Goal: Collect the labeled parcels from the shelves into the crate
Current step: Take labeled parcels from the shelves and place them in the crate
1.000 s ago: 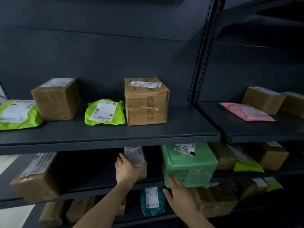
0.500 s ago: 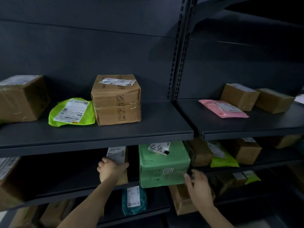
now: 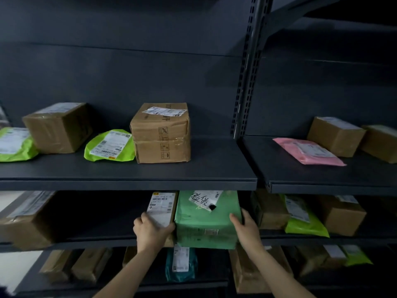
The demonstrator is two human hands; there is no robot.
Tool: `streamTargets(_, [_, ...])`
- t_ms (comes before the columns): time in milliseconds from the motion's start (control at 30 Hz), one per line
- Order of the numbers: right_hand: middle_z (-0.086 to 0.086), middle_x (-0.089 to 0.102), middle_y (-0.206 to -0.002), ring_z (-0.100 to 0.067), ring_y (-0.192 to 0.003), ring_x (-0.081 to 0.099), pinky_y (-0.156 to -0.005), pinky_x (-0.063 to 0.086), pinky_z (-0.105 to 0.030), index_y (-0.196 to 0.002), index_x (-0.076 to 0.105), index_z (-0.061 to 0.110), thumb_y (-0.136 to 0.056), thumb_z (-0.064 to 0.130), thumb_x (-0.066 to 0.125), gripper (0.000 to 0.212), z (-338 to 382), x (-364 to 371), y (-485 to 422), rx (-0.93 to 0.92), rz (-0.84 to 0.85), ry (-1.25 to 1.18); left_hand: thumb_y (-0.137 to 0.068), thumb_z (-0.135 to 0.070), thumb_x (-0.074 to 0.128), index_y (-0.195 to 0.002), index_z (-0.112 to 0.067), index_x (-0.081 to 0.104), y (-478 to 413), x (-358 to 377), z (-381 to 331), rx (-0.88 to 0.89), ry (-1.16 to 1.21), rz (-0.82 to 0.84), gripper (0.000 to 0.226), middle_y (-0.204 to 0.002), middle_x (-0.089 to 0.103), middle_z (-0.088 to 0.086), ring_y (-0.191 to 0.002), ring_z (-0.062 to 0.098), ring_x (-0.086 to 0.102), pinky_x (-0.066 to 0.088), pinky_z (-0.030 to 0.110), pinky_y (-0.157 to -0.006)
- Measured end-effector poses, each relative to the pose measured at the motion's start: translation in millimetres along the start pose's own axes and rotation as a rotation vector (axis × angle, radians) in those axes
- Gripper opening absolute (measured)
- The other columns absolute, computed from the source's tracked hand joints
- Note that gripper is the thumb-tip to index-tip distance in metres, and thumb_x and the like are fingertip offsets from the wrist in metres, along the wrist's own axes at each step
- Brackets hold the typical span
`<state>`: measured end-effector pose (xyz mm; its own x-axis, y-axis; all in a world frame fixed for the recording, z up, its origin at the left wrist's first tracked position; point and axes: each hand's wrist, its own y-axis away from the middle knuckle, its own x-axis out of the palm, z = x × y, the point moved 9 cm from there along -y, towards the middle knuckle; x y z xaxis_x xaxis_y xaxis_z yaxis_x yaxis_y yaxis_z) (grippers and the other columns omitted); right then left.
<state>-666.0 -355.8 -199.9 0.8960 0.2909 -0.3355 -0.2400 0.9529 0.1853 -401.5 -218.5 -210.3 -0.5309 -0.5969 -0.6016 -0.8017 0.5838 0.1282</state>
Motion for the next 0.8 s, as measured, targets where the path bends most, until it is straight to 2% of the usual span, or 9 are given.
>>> streamTargets(100, [0.002,0.048,-0.13,-0.022,-0.124,0.046,-0.1,0.039,-0.032,-0.142,0.031,0.018,-0.093,0.034,0.051,0.055,1.6,13.2,12.1,-0.04,0.026,0.026,-0.067,-0.032,0.079,-0.138,0.0,0.028,3.0,-15.1,12.4,-0.003,-0.02,-0.038,0.093,-0.13,0.034,0.021,-0.123,0.036,0.031,0.033,0.045,-0.104])
streamTargets(233, [-0.003,0.048,-0.137,-0.021,-0.123,0.048,-0.1,0.041,-0.034,-0.143,0.03,0.019,-0.094,0.033,0.049,0.055,6.2,41.1,20.4,-0.079,0.09,0.026,-0.066,-0.032,0.08,-0.134,0.0,0.031,3.4,-41.8,33.6,-0.027,-0.018,-0.098,0.09,-0.127,0.036,0.021,-0.121,0.037,0.033,0.036,0.047,-0.101])
streamTargets(333, [-0.004,0.047,-0.137,-0.021,-0.123,0.047,-0.097,0.039,-0.029,-0.143,0.03,0.016,-0.094,0.03,0.049,0.054,13.9,60.2,25.7,-0.103,0.109,0.028,-0.067,-0.033,0.079,-0.133,0.0,0.032,0.7,-59.1,47.3,-0.049,-0.027,-0.122,0.088,-0.127,0.036,0.022,-0.12,0.037,0.033,0.037,0.048,-0.1])
streamTargets(500, [-0.005,0.045,-0.14,-0.022,-0.126,0.046,-0.101,0.038,-0.032,-0.143,0.029,0.015,-0.094,0.034,0.049,0.057,27.9,86.4,30.7,-0.144,0.147,0.064,-0.068,-0.032,0.079,-0.133,0.001,0.032,-8.9,-80.5,61.6,-0.069,-0.015,-0.152,0.086,-0.127,0.036,0.022,-0.12,0.038,0.034,0.036,0.047,-0.099])
streamTargets(667, [-0.004,0.041,-0.144,-0.023,-0.131,0.041,-0.107,0.036,-0.037,-0.145,0.027,0.015,-0.087,0.046,0.053,0.071,37.5,112.3,29.5,-0.142,0.168,0.087,-0.069,-0.034,0.078,-0.132,0.0,0.032,-29.0,-98.7,71.6,-0.111,0.035,-0.169,0.085,-0.13,0.033,0.02,-0.122,0.037,0.031,0.038,0.048,-0.099])
streamTargets(800, [-0.008,0.036,-0.148,-0.025,-0.134,0.036,-0.108,0.033,-0.036,-0.146,0.023,0.012,-0.089,0.043,0.052,0.071,46.2,135.9,29.0,-0.149,0.162,0.106,-0.069,-0.035,0.077,-0.132,-0.001,0.031,-47.1,-113.5,79.5,-0.129,0.031,-0.179,0.085,-0.131,0.032,0.021,-0.123,0.037,0.031,0.037,0.049,-0.1])
